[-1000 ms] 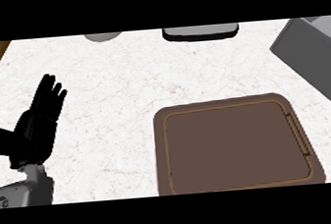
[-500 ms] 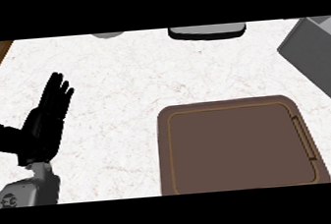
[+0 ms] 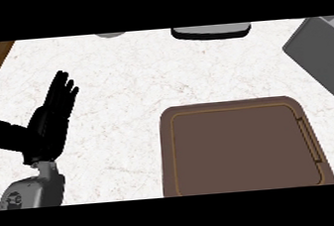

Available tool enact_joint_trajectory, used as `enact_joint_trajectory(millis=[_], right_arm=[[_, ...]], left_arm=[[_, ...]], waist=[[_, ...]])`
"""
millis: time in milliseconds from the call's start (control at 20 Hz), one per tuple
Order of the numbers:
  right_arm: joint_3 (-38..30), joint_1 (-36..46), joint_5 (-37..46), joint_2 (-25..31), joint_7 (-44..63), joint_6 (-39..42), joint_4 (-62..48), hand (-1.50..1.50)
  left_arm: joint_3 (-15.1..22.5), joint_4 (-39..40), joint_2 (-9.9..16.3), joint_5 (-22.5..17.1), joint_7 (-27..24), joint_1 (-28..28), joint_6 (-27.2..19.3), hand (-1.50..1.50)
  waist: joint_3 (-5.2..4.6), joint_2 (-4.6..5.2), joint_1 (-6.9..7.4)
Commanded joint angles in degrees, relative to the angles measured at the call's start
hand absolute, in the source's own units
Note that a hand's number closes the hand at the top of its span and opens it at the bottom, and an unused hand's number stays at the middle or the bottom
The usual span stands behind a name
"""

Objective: Pick the tomato from the tray and place it in the cardboard box

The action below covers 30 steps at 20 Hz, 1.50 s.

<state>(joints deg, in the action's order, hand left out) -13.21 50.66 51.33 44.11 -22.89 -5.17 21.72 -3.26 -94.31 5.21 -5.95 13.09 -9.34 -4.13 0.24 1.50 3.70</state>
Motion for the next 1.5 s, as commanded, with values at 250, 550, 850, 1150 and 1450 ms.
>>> enact_joint_trajectory(millis=[250,550,850,1150,1450], right_arm=[[-14.78,5.45,-15.47,1.21,-12.15,1.61,-3.69,-1.50],[-24.51,8.68,-25.93,4.18,-8.44,14.75,-9.69,-1.50],[-30.30,6.54,-31.59,8.92,-8.04,21.02,-13.13,-1.50],[-33.29,0.64,-34.58,10.47,-12.43,21.73,-13.07,-1.50],[-34.94,-3.29,-36.36,13.65,-12.96,25.61,-13.45,-1.50]], left_arm=[[-1.50,-0.42,1.16,-1.03,-1.43,3.30,1.35,0.00],[-1.64,-0.39,1.41,-0.38,0.01,1.16,0.34,0.00],[0.73,-2.06,-0.88,1.24,-0.21,1.89,-1.29,0.00],[1.89,-2.94,-1.43,2.22,-0.17,3.50,-1.58,0.00],[-1.30,-1.79,0.59,-1.15,-0.63,2.65,0.84,0.00]], waist=[[0.02,-0.40,-0.45],[0.02,-0.61,-1.47],[0.10,-0.20,-0.92],[0.17,-0.11,-0.81],[0.16,-0.09,-0.97]])
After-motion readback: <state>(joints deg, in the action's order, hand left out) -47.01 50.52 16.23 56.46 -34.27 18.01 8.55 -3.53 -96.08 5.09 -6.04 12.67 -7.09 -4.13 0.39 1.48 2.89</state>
